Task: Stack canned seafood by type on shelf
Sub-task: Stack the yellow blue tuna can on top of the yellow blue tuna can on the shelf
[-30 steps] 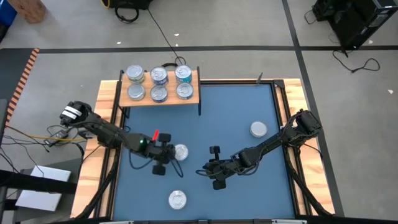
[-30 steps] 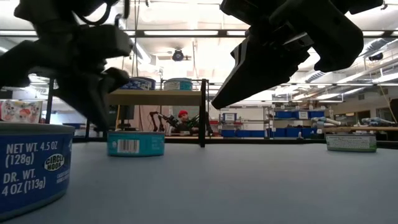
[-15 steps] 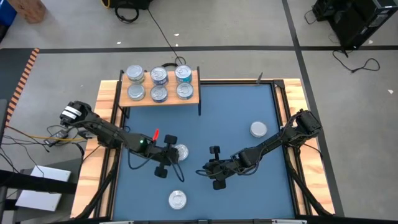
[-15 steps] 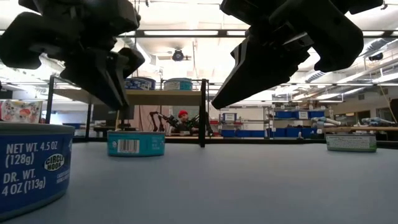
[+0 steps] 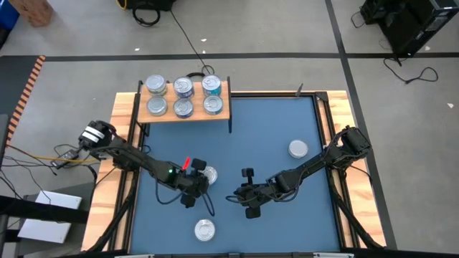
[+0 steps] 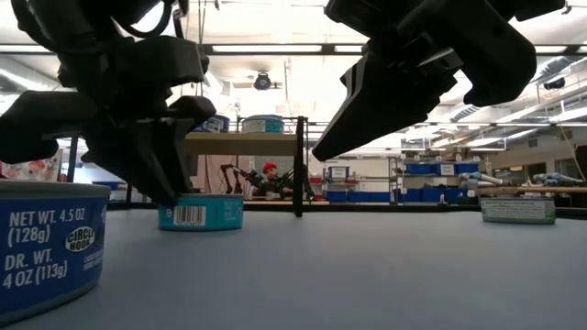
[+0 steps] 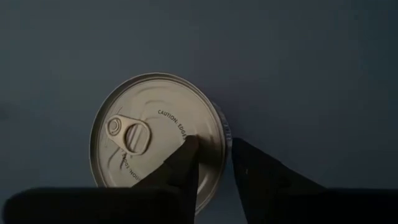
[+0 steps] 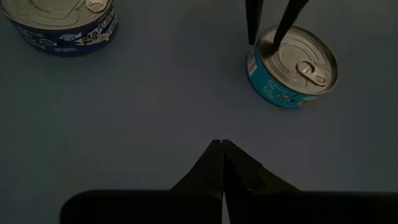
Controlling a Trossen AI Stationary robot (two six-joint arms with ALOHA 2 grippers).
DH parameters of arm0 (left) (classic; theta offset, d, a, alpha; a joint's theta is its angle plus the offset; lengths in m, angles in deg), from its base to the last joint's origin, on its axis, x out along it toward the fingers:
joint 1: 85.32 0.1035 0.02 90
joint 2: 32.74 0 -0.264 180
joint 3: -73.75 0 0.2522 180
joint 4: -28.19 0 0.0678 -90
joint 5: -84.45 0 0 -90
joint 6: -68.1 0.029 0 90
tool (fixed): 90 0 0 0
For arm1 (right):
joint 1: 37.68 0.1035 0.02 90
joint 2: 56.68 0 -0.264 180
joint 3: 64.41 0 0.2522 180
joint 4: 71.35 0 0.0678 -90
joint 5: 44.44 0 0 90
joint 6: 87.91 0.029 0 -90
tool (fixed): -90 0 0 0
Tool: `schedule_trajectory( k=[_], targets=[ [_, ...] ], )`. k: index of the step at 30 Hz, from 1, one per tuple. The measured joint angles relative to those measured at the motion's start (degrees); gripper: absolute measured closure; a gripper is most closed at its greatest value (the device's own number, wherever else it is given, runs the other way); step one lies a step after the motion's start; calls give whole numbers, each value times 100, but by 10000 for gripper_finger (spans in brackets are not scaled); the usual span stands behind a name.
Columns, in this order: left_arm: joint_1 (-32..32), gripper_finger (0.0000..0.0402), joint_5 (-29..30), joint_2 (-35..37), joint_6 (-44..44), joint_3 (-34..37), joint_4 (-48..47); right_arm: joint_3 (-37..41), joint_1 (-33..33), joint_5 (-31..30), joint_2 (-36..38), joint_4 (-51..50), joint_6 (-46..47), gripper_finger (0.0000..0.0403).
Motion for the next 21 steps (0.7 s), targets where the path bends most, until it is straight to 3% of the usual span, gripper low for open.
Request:
schedule_trajectory(
  k=[5, 12, 21],
  targets=[
    [0, 325, -5, -11, -84, -4, -10, 0, 0, -1, 0, -2, 0, 394],
    [0, 393, -44, -15, -233, -86, -116, 0, 0, -1, 0, -2, 0, 394],
    [0, 399, -72, -35, -249, -706, -573, 0, -26, -3, 0, -2, 0, 392]
  ],
)
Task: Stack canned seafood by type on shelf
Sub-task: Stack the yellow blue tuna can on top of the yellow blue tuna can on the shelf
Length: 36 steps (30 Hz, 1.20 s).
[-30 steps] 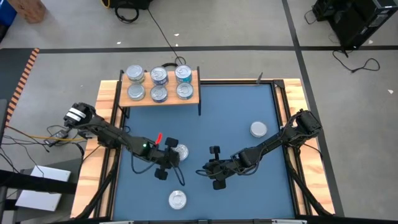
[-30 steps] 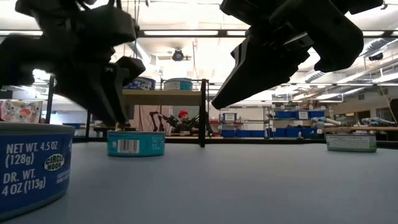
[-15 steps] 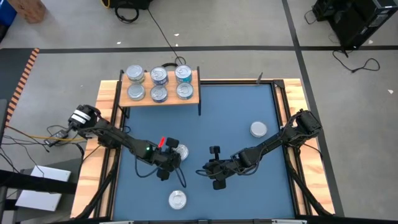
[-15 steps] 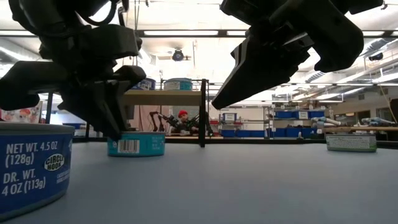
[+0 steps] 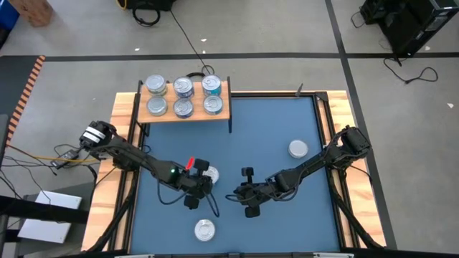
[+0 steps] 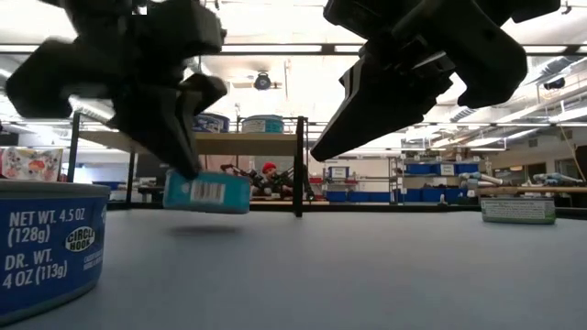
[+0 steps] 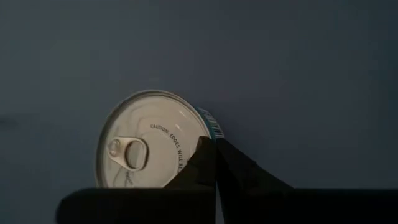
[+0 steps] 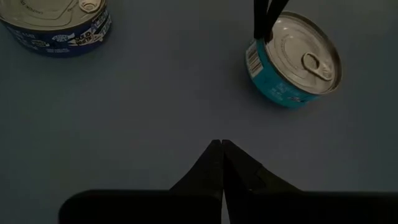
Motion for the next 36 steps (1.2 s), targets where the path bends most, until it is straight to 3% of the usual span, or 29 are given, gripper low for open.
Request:
schedule_trajectory(
  k=[5, 18, 30, 36],
  targets=[
    [42, 400, -10, 2, -217, -371, 38, 0, 23, -61, 0, 1, -166, 373],
    [168, 401, -263, 9, -1457, -553, 410, 519, 337, -1616, 0, 483, -990, 257],
    [168, 401, -409, -38, -1838, -533, 1138, 1075, 661, -2851, 0, 1868, -2814, 194],
    [172, 401, -582, -196, -1785, -531, 1527, 1079, 675, -2880, 0, 2336, -3818, 184]
  ],
)
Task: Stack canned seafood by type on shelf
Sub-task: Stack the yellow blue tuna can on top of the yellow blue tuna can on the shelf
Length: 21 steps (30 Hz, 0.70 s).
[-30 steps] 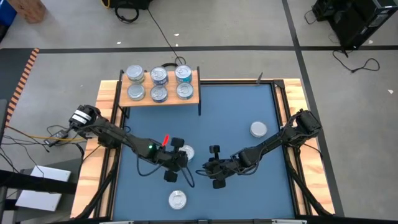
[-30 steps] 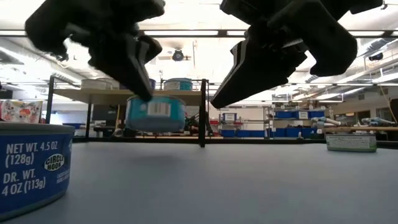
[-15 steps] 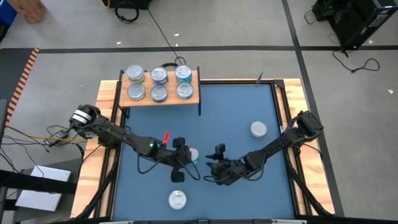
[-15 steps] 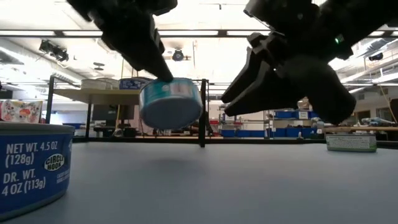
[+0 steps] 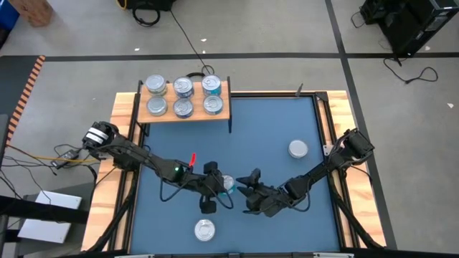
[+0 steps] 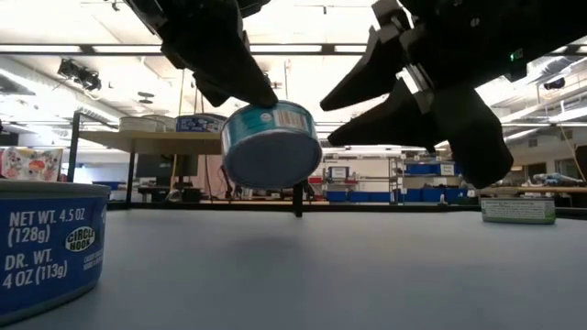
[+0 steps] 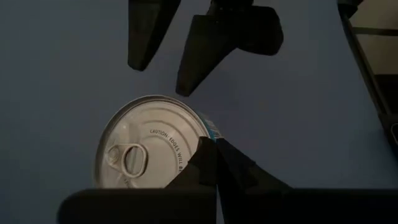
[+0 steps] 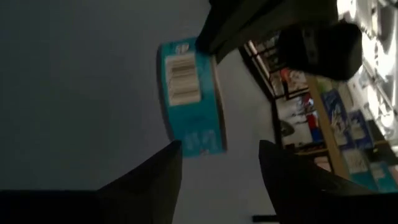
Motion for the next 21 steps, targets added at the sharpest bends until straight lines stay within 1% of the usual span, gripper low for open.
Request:
schedule_trajectory(
  k=[4, 9, 15, 21],
  targets=[
    [72, 401, 8, -31, 18, 0, 38, -1, -2, 73, 0, 158, -365, 178],
    [181, 401, 98, -31, 157, 0, 316, -2, -2, 191, 0, 209, -356, 168],
    [239, 401, 92, -49, 254, 0, 476, -2, -36, 169, 0, 256, -330, 156],
    [237, 401, -19, -49, 259, 0, 570, -2, -160, 198, 0, 254, -328, 163]
  ],
)
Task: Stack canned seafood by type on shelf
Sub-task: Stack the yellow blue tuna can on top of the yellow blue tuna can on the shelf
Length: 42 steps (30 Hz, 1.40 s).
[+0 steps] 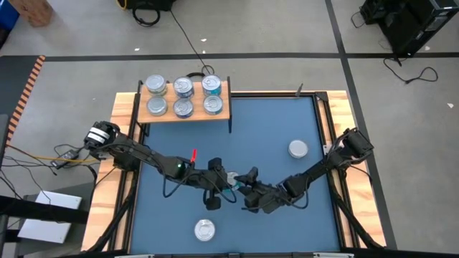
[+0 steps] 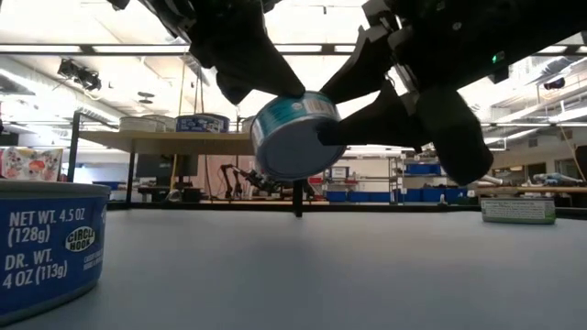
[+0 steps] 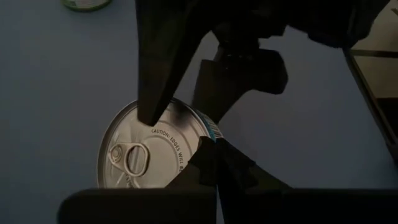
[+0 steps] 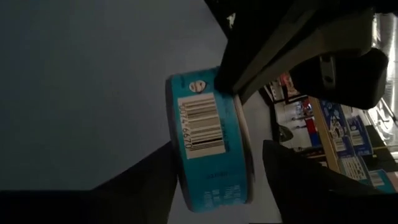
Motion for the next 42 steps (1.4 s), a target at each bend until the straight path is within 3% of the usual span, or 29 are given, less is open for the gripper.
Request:
schedule_trajectory(
  k=[13, 21, 30, 39, 42],
  targets=[
    [-2, 399, -26, 4, 339, 0, 93, 0, -23, 187, -2, 39, -9, 259],
    [-131, 349, 67, 26, 624, 0, 222, 0, -21, 189, -2, 184, 5, 258],
    [-588, 277, 930, 28, 1159, 0, 48, -2, -17, 189, -2, 264, 6, 258],
    [-661, 266, 1125, 28, 1418, 12, 107, -2, -21, 162, -2, 256, 51, 258],
    [-662, 266, 981, 31, 1499, 285, 817, -2, -22, 138, -2, 237, 59, 258]
  ],
)
